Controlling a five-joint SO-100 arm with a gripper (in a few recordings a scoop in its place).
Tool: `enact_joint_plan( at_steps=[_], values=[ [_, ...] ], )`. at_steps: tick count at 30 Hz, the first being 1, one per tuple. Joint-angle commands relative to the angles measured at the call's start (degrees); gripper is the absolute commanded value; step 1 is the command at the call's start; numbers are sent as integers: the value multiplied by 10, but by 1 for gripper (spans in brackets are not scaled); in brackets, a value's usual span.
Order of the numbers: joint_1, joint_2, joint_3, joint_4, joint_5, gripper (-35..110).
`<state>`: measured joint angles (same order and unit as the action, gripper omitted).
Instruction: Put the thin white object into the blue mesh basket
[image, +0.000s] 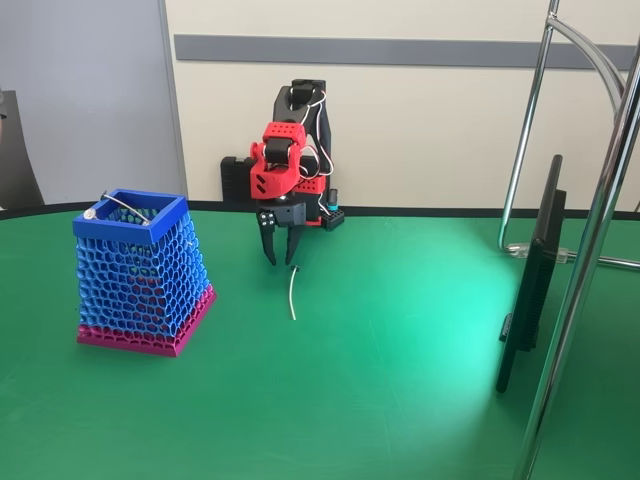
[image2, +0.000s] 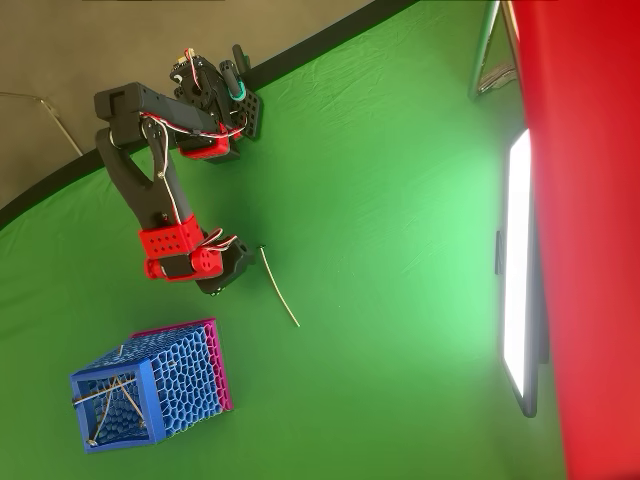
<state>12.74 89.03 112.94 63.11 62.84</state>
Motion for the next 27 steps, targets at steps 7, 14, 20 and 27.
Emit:
enact_joint_plan(
  at_steps=[7,14,20,27],
  values=[
    [-29,-14,4,-34,4,17],
    [-30,-11,20,-51,-1,17],
    [-35,-10,30,-57,-7,16],
    [-48,-10,32,-52,-17,17]
  ],
)
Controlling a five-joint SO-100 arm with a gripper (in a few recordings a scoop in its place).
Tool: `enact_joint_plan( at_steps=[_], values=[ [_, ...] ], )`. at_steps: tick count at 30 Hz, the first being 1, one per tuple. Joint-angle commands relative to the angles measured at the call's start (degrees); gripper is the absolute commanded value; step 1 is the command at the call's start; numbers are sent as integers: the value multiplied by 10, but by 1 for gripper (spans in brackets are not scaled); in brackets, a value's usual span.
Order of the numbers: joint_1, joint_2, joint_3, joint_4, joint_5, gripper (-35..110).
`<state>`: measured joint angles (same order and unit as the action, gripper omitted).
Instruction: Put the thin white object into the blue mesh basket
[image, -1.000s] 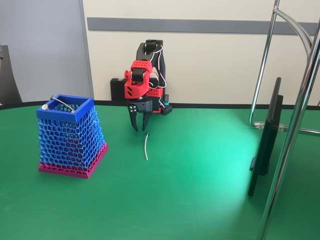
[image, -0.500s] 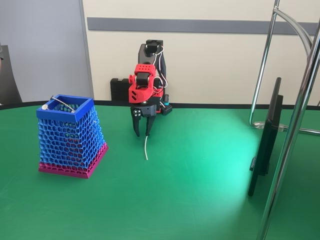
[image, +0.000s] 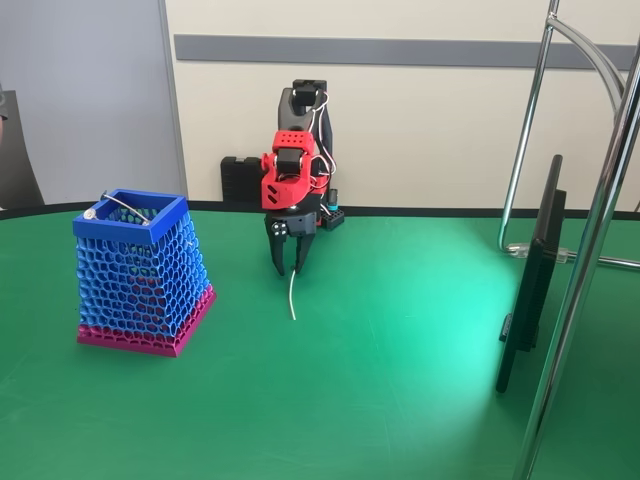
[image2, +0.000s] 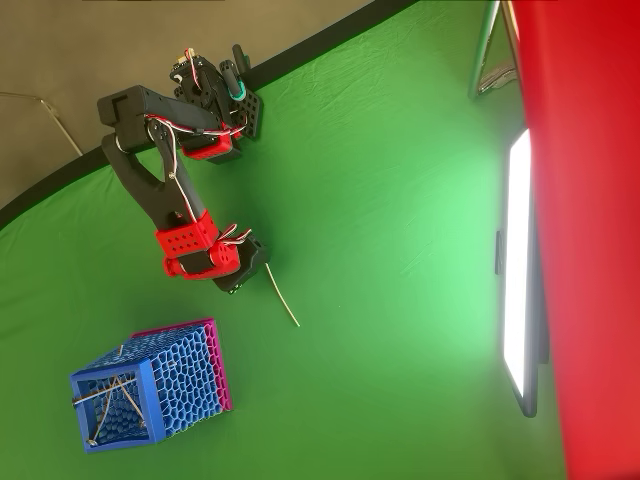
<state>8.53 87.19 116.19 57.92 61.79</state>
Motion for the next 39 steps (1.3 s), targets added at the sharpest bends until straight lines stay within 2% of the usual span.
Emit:
enact_joint_plan(
  at_steps=[1,39],
  values=[
    [-8,8,-1,2,-8,17],
    [6,11,38,14,-52,15]
  ],
)
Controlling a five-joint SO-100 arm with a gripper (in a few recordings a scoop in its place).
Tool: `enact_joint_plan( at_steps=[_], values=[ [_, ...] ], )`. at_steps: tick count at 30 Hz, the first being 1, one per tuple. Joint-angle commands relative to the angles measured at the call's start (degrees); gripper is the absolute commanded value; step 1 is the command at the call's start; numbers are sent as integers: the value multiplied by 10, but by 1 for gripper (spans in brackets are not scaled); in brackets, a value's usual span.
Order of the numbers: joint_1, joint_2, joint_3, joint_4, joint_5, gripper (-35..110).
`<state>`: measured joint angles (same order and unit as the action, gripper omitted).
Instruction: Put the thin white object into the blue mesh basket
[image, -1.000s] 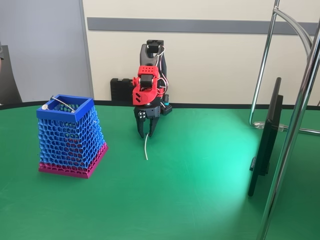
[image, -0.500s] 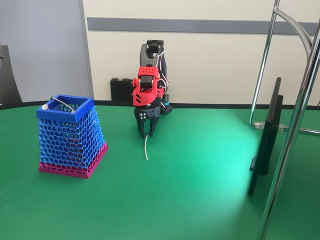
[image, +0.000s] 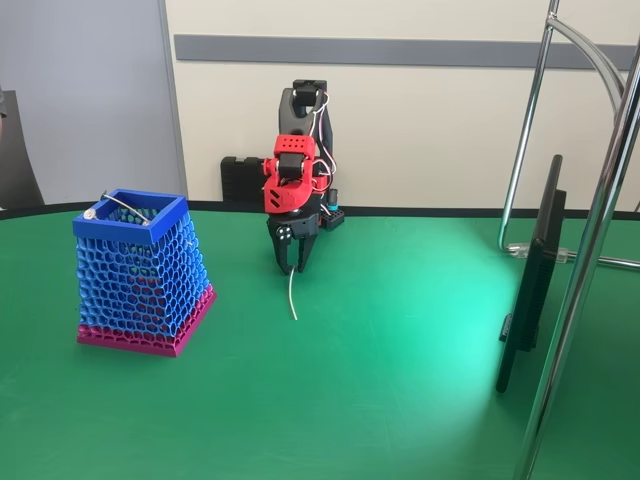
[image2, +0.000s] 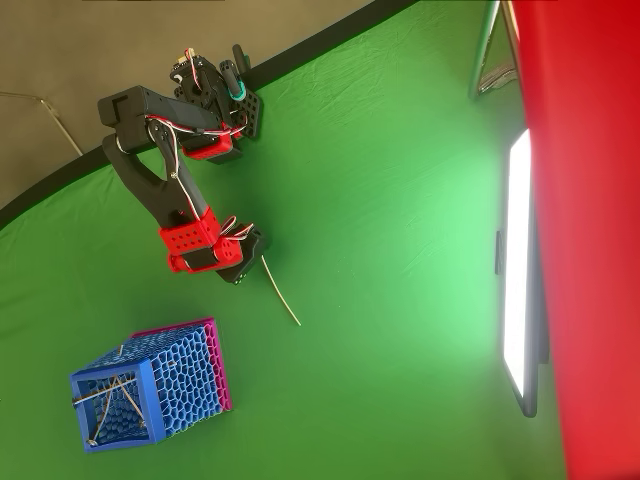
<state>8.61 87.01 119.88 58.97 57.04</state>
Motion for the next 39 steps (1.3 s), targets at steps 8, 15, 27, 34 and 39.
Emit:
enact_joint_plan(
  at_steps=[8,15,27,34,39],
  values=[
    [12,16,8,1,-8,13],
    [11,17,10,-2,-10,11],
    [9,19,10,-5,-18,7],
    [5,24,0,-7,-19,5],
    [9,35,-7,-8,-31,3]
  ],
)
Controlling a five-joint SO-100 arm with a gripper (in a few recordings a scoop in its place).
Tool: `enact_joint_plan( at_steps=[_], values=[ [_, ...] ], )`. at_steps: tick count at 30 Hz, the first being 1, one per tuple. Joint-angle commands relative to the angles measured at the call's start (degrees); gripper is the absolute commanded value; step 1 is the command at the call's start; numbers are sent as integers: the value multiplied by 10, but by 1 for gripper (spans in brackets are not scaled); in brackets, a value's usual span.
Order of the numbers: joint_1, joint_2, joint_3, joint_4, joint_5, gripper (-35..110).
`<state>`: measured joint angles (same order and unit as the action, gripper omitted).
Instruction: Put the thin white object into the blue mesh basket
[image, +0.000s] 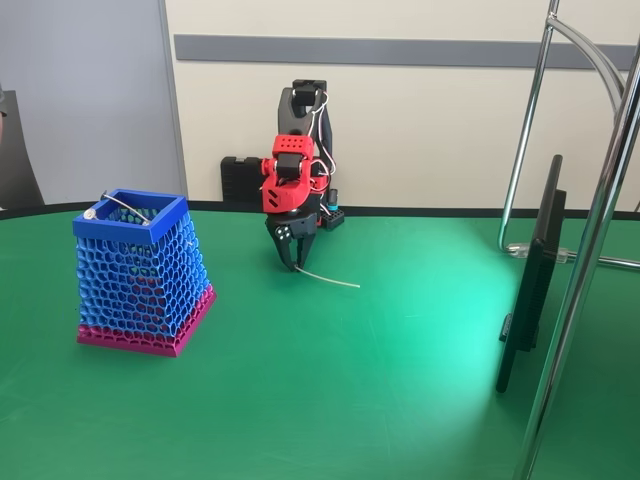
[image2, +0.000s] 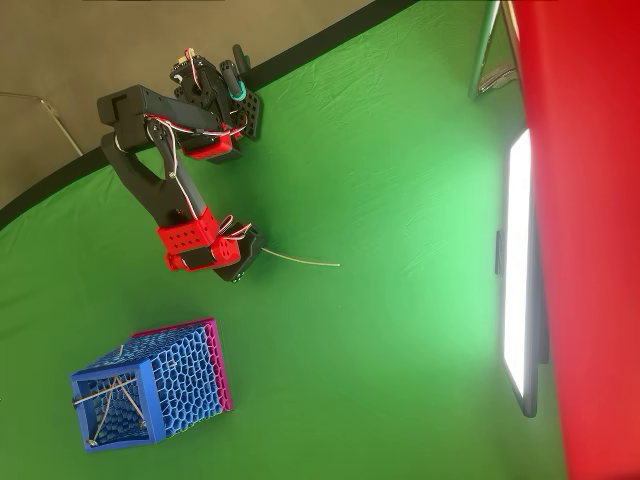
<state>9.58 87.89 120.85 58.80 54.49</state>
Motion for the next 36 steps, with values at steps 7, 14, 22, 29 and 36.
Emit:
enact_joint_plan(
  at_steps=[7,14,22,29,36],
  values=[
    [13,40,-25,-11,-33,1],
    [11,55,-46,-18,-67,1],
    [-10,108,-30,-91,-134,1],
    [14,161,-49,-136,-200,1],
    [93,191,-112,-217,-236,1]
  ],
)
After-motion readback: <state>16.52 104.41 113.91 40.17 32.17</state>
